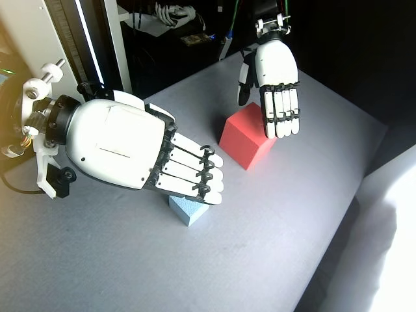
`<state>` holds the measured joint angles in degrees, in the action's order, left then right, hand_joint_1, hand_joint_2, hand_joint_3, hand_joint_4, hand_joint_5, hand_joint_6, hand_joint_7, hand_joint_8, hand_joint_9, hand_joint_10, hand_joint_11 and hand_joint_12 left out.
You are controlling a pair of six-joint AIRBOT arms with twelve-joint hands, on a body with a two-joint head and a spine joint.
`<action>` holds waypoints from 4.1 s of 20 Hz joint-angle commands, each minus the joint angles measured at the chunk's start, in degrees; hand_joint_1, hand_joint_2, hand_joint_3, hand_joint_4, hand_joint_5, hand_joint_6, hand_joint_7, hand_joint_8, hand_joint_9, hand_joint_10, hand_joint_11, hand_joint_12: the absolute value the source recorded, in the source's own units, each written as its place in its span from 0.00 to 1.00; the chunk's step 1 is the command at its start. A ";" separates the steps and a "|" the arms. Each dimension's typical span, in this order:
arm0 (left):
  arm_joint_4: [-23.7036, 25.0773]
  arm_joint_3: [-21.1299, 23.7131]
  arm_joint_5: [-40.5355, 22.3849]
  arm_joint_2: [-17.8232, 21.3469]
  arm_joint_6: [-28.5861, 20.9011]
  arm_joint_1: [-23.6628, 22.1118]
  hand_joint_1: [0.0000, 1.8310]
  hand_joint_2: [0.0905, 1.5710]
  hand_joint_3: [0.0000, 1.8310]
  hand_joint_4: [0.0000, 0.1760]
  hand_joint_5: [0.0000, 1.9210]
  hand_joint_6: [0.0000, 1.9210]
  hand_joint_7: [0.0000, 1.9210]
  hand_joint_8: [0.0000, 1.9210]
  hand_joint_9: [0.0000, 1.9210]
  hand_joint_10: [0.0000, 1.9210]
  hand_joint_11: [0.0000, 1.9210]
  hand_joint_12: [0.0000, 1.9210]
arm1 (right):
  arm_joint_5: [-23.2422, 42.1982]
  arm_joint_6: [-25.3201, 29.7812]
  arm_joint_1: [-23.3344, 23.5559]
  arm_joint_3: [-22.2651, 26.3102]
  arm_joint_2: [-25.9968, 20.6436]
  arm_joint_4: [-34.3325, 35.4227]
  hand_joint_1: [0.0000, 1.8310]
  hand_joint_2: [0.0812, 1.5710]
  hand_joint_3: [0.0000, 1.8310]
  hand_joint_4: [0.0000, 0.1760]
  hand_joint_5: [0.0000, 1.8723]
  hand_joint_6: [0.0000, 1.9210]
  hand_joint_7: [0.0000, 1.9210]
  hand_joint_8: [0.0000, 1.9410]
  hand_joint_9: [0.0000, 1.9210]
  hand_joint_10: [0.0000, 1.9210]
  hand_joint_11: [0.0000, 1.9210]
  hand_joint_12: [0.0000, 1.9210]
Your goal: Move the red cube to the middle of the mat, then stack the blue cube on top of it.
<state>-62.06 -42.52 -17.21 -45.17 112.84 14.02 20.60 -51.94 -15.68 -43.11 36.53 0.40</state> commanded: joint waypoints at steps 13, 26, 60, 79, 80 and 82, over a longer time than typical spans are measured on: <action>-0.84 -4.21 -3.18 -2.09 3.29 0.55 0.65 0.60 0.00 0.00 0.01 0.00 0.00 0.00 0.00 0.00 0.01 0.01 | 6.91 0.02 0.39 -0.03 -0.70 0.37 0.00 0.79 0.00 0.00 0.08 0.00 0.08 0.00 0.05 0.00 0.00 0.09; 0.18 -4.83 -2.34 -5.60 3.42 2.35 0.67 0.62 0.00 0.00 0.18 0.01 0.18 0.00 0.16 0.01 0.00 0.32 | 6.91 0.02 0.38 -0.03 -0.68 0.37 0.00 0.79 0.00 0.00 0.09 0.00 0.08 0.00 0.05 0.00 0.00 0.08; -9.33 -3.69 -0.72 -3.08 11.69 -8.78 0.62 0.80 0.00 0.00 0.38 0.68 0.34 0.81 0.29 0.55 0.13 0.73 | 6.87 0.06 0.38 -0.04 -0.70 0.39 0.00 0.81 0.00 0.00 0.10 0.00 0.10 0.00 0.07 0.00 0.00 0.14; -5.75 -4.10 -6.72 -9.83 10.19 -6.69 0.62 0.81 0.00 0.00 0.35 0.70 0.35 0.82 0.27 0.57 0.14 0.72 | 12.47 -0.17 -3.97 -0.08 -0.48 12.37 0.00 0.81 0.00 0.00 0.14 0.00 0.15 0.00 0.13 0.01 0.00 0.33; -5.42 -4.26 -7.35 -10.05 10.19 -6.39 0.62 0.80 0.00 0.00 0.38 0.66 0.34 0.83 0.27 0.57 0.12 0.72 | 12.44 -0.31 -3.87 -0.08 -0.45 12.37 0.00 0.81 0.00 0.00 0.10 0.00 0.11 0.00 0.08 0.01 0.00 0.19; -5.04 -4.88 -7.96 -10.66 10.27 -6.05 0.62 0.80 0.00 0.00 0.37 0.68 0.35 0.82 0.28 0.56 0.13 0.72 | 11.90 -5.51 -3.33 -0.07 0.00 14.82 0.00 0.81 0.00 0.00 0.09 0.00 0.10 0.00 0.08 0.00 0.00 0.16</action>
<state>-69.32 -47.46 -22.02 -56.31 123.04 8.23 26.50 -58.65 -19.75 -43.11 37.19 15.84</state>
